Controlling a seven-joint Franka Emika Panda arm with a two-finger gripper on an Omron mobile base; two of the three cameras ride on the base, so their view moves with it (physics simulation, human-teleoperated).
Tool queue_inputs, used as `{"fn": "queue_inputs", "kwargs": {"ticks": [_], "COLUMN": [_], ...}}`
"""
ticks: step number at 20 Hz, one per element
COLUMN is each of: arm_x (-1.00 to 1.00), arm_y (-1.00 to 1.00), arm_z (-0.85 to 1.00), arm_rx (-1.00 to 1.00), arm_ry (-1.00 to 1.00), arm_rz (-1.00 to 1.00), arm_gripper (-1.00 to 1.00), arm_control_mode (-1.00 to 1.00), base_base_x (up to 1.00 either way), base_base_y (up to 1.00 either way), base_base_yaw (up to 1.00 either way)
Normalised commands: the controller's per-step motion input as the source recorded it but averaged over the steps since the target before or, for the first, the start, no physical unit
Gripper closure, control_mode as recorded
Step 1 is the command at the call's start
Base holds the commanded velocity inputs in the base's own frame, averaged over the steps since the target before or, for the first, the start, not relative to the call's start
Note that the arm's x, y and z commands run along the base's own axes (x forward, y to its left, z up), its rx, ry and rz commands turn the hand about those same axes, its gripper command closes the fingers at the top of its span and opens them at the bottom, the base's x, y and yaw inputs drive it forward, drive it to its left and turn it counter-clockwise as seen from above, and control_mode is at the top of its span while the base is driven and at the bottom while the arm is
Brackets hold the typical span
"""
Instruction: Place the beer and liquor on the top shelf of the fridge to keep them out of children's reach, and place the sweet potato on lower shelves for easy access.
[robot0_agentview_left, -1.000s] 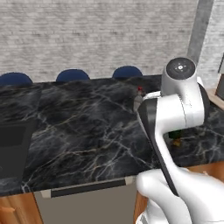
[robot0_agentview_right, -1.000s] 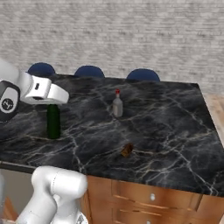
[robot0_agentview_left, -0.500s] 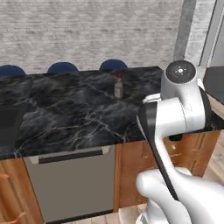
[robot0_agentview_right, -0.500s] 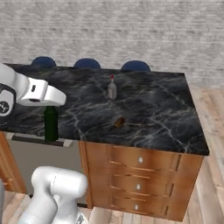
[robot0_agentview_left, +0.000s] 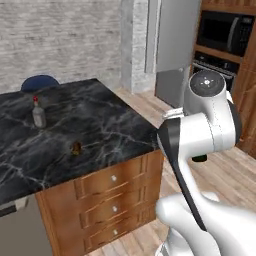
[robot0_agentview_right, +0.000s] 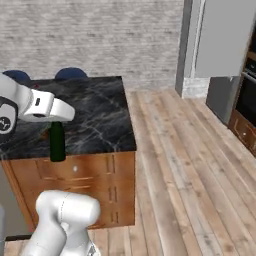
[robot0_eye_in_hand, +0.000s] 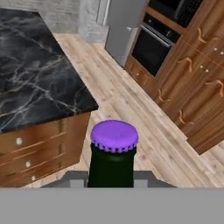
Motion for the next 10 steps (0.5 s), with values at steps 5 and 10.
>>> {"fn": "queue_inputs", "kwargs": {"ticks": [5,10], "arm_x": [0.0,0.0], "arm_y": [0.0,0.0], "arm_z": [0.0,0.0], "arm_rx": [0.0,0.0], "arm_ry": [0.0,0.0], "arm_rz": [0.0,0.0], "arm_gripper": [1.0,1.0], "arm_control_mode": [1.0,1.0], "base_base_x": [0.0,0.18], "base_base_y": [-0.84,-0.84], "base_base_yaw": [-0.73,-0.67]}}
